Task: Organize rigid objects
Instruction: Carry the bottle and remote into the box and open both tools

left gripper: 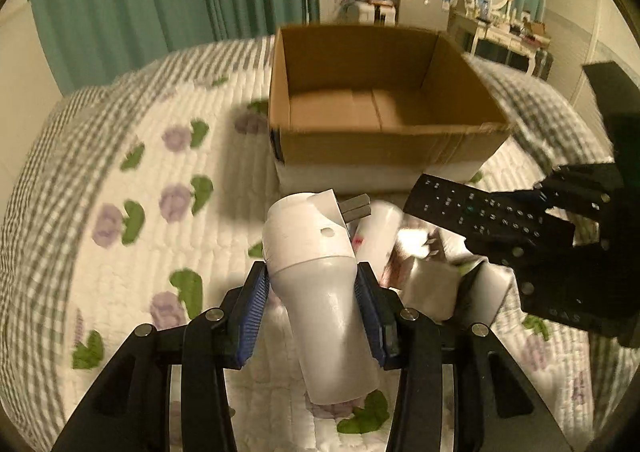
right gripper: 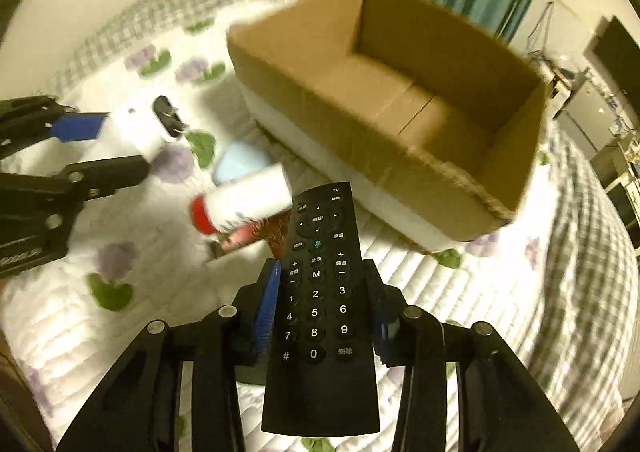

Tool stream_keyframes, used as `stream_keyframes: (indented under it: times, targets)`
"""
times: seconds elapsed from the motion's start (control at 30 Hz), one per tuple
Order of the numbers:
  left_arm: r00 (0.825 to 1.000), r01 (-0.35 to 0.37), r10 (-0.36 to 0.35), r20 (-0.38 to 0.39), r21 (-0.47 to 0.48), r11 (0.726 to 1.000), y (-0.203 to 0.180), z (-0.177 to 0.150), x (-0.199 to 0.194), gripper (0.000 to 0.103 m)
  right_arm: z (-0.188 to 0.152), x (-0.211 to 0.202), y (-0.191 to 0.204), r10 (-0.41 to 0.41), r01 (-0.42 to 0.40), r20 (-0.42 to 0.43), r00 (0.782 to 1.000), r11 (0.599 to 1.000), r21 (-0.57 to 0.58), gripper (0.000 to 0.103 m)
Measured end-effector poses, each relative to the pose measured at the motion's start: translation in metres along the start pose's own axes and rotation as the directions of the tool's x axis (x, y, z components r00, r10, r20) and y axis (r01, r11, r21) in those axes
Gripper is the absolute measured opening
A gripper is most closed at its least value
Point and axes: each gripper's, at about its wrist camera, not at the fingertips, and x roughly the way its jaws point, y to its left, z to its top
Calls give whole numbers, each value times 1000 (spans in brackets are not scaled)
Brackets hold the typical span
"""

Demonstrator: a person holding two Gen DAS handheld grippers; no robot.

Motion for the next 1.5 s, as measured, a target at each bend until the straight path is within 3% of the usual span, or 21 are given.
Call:
stream_keyframes:
  times: [0.23, 0.4, 0.6, 0.83, 0.93, 1.0, 1.07, 1.13, 1.2, 1.27, 1.33, 1.5]
  targets:
    - [994, 12, -15, 108, 27, 1000, -1, 45, -27, 45, 24, -69, -4, -53, 50, 147, 988, 998, 24, 40]
    - [985, 15, -25, 170, 57, 998, -4, 93, -19, 45, 59, -85, -43, -146, 111, 239, 960, 982, 153, 40]
    - [984, 32, -43, 172, 64, 997, -5, 126, 19, 45, 92, -47, -77, -193, 124, 252, 948, 957, 264, 40]
    - [991, 40, -49, 126, 75, 996, -10, 132, 68, 45, 86, 8, -90, -183, 104, 237, 954, 945, 311, 40]
    - [989, 39, -52, 141, 92, 995, -14, 129, 73, 47, 83, 17, -90, -201, 122, 239, 950, 944, 306, 40]
    - [988, 43, -58, 145, 101, 994, -17, 128, 70, 48, 82, 11, -90, -215, 133, 250, 944, 942, 309, 45]
    - [986, 36, -53, 155, 108, 993, -19, 127, 60, 56, 81, -1, -90, -241, 155, 262, 934, 938, 309, 64]
    - [983, 2, -21, 182, 104, 995, -17, 124, 45, 70, 79, -19, -89, -266, 178, 269, 926, 933, 312, 64]
    - [977, -20, 0, 214, 91, 996, -13, 120, 26, 74, 77, -37, -88, -279, 193, 262, 924, 931, 310, 66]
    - [973, -14, -9, 231, 95, 995, -7, 114, 5, 78, 70, -57, -82, -294, 210, 251, 922, 926, 312, 85]
    - [972, -11, -8, 234, 84, 996, -2, 106, -14, 85, 59, -83, -73, -323, 235, 255, 912, 917, 322, 95]
    - [967, -26, 8, 256, 68, 997, 4, 77, -66, 86, 27, -134, -34, -331, 251, 240, 913, 918, 308, 100]
